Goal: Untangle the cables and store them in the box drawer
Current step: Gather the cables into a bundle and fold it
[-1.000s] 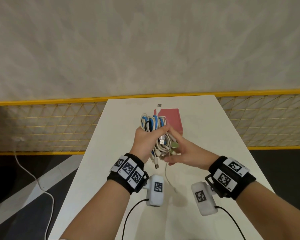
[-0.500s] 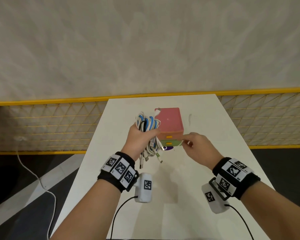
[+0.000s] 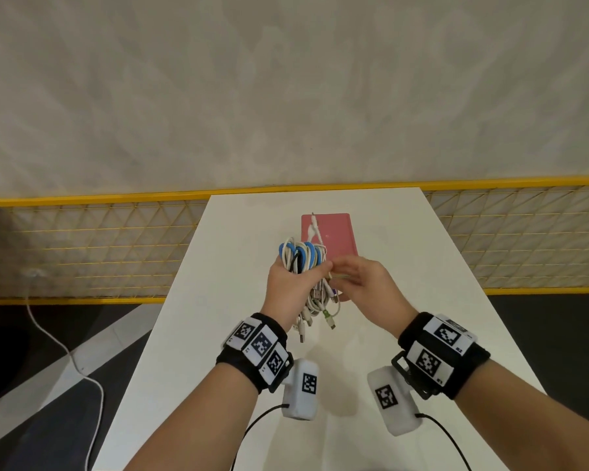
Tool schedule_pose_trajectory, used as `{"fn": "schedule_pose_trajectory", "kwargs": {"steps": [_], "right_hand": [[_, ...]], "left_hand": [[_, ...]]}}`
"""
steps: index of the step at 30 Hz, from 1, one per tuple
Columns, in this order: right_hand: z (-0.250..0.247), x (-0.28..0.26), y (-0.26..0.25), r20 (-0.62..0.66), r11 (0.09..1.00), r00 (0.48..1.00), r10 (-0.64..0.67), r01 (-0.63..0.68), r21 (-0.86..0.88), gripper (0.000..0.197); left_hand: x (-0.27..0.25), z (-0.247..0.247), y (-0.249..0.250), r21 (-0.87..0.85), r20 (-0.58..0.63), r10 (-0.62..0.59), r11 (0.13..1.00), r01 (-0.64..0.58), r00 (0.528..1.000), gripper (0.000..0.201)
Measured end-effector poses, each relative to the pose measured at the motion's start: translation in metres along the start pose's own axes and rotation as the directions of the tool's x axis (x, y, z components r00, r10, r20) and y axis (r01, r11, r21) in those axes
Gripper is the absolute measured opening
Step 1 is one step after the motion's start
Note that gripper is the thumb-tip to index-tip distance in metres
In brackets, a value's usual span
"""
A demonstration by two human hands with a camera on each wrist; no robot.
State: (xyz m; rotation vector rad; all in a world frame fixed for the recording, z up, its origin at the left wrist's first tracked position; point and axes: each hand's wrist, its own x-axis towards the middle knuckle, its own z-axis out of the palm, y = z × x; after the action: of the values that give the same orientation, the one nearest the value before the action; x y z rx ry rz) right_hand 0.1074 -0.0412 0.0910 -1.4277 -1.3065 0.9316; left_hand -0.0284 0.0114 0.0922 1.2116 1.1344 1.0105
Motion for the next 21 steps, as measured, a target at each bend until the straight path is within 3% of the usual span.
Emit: {"fn": "schedule_pose_trajectory", "kwargs": {"steps": [4,8,11,13,15,17,21], "right_hand": [[-0.008,-0.003,-0.001,0.019,0.996,1.000,0.022,-0.023,0.083,0.028],[-0.014,0.001,0.002,0.022,0.994,0.999,0.046,-0.048,0.096,0.019],[-0.014,0.005,0.001,-0.127,0.993,0.987,-0.098,0.089,-0.078,0.026],[-0.019,0.007,-0.002,-0.219,0.939,0.936,-0.275,0.212,-0.271,0.040],[-0.026,0.009,-0.005,-0.155,0.814,0.890,-0.428,0.305,-0.495,0.045],[-0.033,0.013,-0.005,-0.055,0.702,0.882,-0.468,0.333,-0.630,0.039],[-0.041,0.017,-0.006,-0.051,0.665,0.881,-0.471,0.317,-0.676,0.021]], "left_hand": [[0.001,-0.004,-0.005,0.045,0.069,-0.031,0.999,0.027,0.997,0.029],[0.001,-0.003,-0.001,0.101,0.166,0.013,0.994,-0.030,0.986,0.024],[0.003,-0.002,0.003,0.144,0.183,0.029,0.988,-0.056,0.983,0.021],[0.004,-0.004,0.005,0.159,0.221,0.015,0.986,-0.051,0.975,0.021],[0.003,-0.007,0.008,0.169,0.280,-0.002,0.985,-0.048,0.960,0.018],[0.001,-0.009,0.010,0.165,0.325,-0.006,0.985,-0.050,0.946,0.015],[-0.002,-0.010,0.008,0.158,0.349,-0.017,0.987,-0.041,0.937,0.016]]}}
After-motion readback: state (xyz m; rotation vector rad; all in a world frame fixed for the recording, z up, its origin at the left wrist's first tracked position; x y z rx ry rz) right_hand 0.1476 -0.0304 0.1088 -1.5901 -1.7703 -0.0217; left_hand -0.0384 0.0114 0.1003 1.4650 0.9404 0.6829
